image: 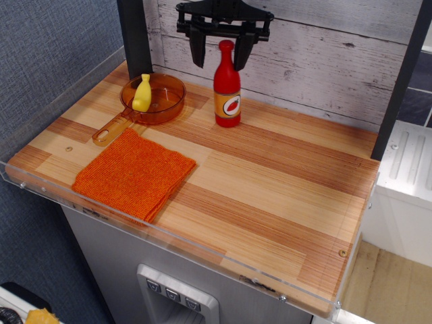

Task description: Move the red bottle to the front of the counter.

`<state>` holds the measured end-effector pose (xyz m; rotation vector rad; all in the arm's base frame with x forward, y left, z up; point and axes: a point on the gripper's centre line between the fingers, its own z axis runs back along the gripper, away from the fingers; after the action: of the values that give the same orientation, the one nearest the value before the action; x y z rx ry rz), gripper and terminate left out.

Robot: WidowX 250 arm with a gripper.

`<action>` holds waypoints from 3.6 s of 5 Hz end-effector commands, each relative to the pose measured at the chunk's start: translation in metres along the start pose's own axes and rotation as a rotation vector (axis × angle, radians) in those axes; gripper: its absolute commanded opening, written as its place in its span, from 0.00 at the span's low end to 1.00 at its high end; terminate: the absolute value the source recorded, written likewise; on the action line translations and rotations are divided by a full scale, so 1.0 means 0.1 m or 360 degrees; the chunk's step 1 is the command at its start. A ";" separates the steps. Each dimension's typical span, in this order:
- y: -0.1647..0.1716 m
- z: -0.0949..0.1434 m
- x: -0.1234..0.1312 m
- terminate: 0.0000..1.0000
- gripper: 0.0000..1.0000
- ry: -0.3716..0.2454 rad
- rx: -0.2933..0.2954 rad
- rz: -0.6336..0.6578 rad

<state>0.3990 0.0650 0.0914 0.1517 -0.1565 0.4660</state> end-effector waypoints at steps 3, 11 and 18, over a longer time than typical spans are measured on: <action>0.00 0.32 -0.11 0.00 0.00 -0.0103 -0.0150 -0.0011; -0.39 0.50 -1.74 0.00 0.00 0.0105 -0.0295 -0.0219; -0.39 0.49 -1.90 0.00 1.00 -0.0035 -0.0347 -0.0225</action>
<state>0.2394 -0.0649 0.0872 -0.0306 -0.1738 0.2969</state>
